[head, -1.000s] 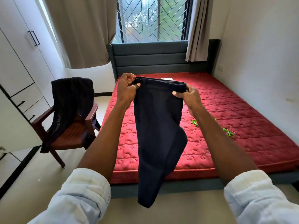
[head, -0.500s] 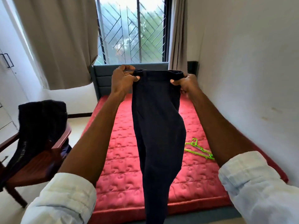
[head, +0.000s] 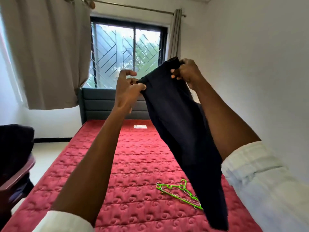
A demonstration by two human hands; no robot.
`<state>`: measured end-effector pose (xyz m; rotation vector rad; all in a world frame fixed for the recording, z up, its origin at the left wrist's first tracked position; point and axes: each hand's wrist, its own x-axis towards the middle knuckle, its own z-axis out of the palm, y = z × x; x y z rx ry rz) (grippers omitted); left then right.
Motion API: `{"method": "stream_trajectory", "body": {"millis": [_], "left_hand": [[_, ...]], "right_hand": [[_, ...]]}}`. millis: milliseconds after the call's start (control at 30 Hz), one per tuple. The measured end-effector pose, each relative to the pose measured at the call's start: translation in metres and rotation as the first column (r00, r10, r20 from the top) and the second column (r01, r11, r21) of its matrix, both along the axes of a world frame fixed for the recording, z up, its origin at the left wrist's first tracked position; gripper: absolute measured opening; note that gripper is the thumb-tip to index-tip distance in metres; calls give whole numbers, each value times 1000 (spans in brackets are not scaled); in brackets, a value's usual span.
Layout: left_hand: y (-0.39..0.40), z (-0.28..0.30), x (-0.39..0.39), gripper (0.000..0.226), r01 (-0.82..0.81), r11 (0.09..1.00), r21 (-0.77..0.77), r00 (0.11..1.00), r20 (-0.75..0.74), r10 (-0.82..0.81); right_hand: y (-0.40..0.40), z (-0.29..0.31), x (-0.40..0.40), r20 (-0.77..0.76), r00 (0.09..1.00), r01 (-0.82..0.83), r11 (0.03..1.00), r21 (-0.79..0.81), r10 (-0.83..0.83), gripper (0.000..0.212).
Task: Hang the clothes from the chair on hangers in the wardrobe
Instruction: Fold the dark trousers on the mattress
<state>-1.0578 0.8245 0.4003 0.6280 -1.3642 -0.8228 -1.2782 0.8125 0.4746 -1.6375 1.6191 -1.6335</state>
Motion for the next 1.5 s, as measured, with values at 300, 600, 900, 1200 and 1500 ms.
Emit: {"method": "stream_trajectory", "body": {"millis": [300, 600, 900, 1200, 1500], "left_hand": [[-31, -206, 122, 36, -44, 775, 630, 963, 234, -135], [-47, -510, 312, 9, -340, 301, 891, 917, 385, -103], [-66, -707, 478, 10, -441, 17, 897, 895, 439, 77], [-96, -754, 527, 21, -692, -96, 715, 686, 694, 220], [-90, -770, 503, 40, -919, -38, 393, 381, 907, 178]], "right_hand": [[-115, -204, 140, -240, 877, -227, 799, 557, 417, 16], [-186, -541, 360, -160, 685, -164, 365, 917, 711, 14], [-215, -722, 542, -270, 650, -169, 480, 861, 711, 31], [-226, -804, 630, -441, 558, -163, 614, 772, 703, 29], [-187, -852, 598, -46, 729, -394, 474, 788, 683, 72]]}}
